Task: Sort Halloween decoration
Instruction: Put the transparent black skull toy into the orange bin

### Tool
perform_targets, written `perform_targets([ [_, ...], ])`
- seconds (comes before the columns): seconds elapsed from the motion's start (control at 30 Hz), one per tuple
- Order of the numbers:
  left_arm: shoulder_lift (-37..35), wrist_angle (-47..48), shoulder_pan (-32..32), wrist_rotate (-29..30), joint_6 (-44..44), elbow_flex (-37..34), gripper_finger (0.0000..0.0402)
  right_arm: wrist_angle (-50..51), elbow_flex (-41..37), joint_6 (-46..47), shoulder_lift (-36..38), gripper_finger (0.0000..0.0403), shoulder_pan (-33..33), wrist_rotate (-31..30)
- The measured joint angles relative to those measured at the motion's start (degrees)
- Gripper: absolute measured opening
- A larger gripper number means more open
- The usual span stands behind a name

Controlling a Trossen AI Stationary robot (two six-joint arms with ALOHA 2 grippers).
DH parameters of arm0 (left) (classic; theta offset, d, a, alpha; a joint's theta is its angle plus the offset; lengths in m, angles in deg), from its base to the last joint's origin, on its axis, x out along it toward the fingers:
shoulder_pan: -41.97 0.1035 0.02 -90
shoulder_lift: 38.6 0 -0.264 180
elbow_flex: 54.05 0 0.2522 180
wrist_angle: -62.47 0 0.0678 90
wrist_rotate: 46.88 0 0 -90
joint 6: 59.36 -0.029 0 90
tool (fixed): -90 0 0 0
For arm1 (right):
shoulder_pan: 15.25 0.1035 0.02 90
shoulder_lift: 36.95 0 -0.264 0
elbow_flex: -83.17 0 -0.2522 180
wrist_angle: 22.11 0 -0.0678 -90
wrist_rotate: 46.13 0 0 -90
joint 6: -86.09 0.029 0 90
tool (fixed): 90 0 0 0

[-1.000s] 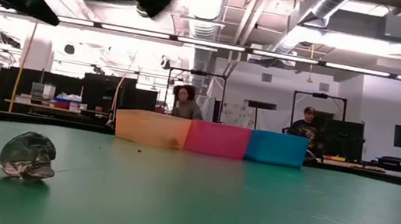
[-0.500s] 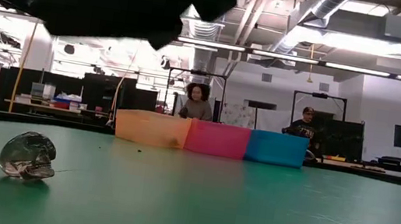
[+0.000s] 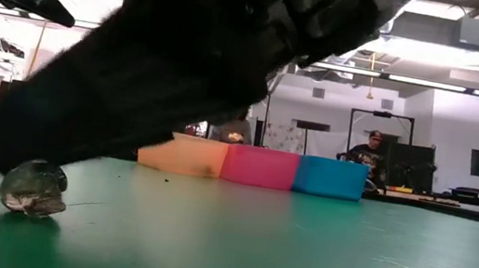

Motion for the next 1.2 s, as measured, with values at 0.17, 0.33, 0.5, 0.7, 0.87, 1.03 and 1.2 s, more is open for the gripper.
perform_targets([
  [0.17,-0.02,0.04,-0.02,0.0,0.0,0.0,0.0032,-0.54,0.17,0.1,-2.5,0.0236,-0.51,3.12],
  [0.33,0.0,0.07,-0.02,-0.28,0.04,0.0,0.0032,-1.97,0.28,0.96,-4.77,0.0221,-1.21,5.4],
  [0.5,0.0,0.14,-0.01,-0.33,0.04,0.0,0.0032,-0.51,0.32,0.77,-7.0,0.0156,-1.13,2.71],
  [0.7,-0.02,0.2,0.0,-0.83,0.04,0.0,0.0032,-0.55,0.33,-1.21,-6.92,0.009,-1.17,2.28],
  [0.87,-0.02,0.22,-0.02,-1.23,0.04,0.0,0.0032,-0.8,0.26,-1.31,-6.94,0.009,-1.15,2.3],
  [1.03,-0.02,0.22,-0.02,-1.29,0.04,0.0,0.0032,-0.5,0.11,-1.33,-4.71,0.009,-1.99,2.82],
  [1.2,-0.01,0.23,0.0,-1.22,0.04,0.0,0.0032,1.79,-0.27,-3.79,-0.84,0.0089,-4.47,2.69],
])
